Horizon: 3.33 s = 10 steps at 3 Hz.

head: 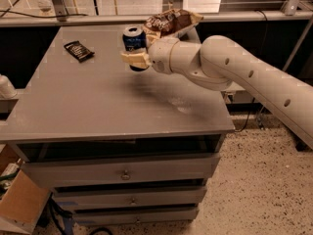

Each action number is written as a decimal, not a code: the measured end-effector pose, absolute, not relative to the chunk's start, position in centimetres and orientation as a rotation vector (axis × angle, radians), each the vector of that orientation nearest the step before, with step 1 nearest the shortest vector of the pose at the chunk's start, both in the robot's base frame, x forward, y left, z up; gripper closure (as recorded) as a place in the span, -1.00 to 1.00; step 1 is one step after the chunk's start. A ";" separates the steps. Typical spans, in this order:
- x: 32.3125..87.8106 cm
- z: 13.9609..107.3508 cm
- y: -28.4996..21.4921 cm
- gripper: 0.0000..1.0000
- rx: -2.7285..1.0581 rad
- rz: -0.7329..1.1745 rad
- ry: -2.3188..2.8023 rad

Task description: Move pepsi can near brown chip bag

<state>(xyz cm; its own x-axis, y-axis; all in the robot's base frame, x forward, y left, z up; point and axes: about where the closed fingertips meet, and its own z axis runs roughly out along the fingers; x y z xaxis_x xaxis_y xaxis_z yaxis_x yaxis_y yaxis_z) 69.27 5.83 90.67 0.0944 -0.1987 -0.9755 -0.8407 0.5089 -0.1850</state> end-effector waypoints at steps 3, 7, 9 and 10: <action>81.1 90.3 1.4 1.00 -0.982 0.342 1.548; 83.7 85.4 -4.0 0.20 -0.801 0.353 1.589; 83.7 86.0 -4.1 -0.76 -0.800 0.353 1.589; 83.9 84.7 -2.0 -1.00 -0.785 0.401 1.586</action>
Offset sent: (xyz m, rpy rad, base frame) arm 0.1437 -0.0454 0.0035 -0.2462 -0.0400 -0.1906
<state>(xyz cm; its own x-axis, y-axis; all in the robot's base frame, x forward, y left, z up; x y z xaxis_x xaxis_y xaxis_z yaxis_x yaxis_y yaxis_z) 83.90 -1.96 84.72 -0.0093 -0.2549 -0.9669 -0.6840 0.7070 -0.1798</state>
